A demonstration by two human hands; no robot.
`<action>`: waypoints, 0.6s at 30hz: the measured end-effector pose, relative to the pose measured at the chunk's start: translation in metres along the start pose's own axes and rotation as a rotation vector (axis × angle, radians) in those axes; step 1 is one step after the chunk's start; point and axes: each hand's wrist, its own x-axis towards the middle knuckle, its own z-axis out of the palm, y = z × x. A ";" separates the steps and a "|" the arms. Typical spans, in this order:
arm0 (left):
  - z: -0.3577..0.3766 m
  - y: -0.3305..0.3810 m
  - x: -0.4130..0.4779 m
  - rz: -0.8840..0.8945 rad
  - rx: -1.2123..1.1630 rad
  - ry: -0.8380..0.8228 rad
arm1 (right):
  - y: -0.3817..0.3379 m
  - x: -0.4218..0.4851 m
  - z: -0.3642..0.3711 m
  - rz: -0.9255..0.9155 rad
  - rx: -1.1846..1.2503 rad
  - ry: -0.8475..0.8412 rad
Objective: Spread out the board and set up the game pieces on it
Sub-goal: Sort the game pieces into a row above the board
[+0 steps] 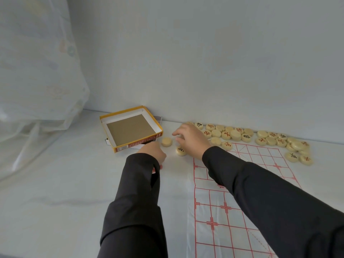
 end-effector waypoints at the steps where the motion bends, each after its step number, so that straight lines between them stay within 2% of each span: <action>1: -0.001 -0.001 0.001 -0.018 -0.001 -0.005 | -0.003 0.003 0.000 -0.015 -0.003 -0.017; 7: -0.005 -0.007 0.002 -0.061 0.049 -0.056 | -0.016 0.019 0.004 0.041 -0.004 -0.116; 15: -0.005 -0.004 -0.004 -0.022 -0.065 -0.029 | -0.015 0.017 0.005 -0.046 -0.223 -0.174; 18: -0.004 0.001 -0.007 0.020 -0.108 -0.010 | -0.011 0.016 0.001 0.015 -0.169 -0.183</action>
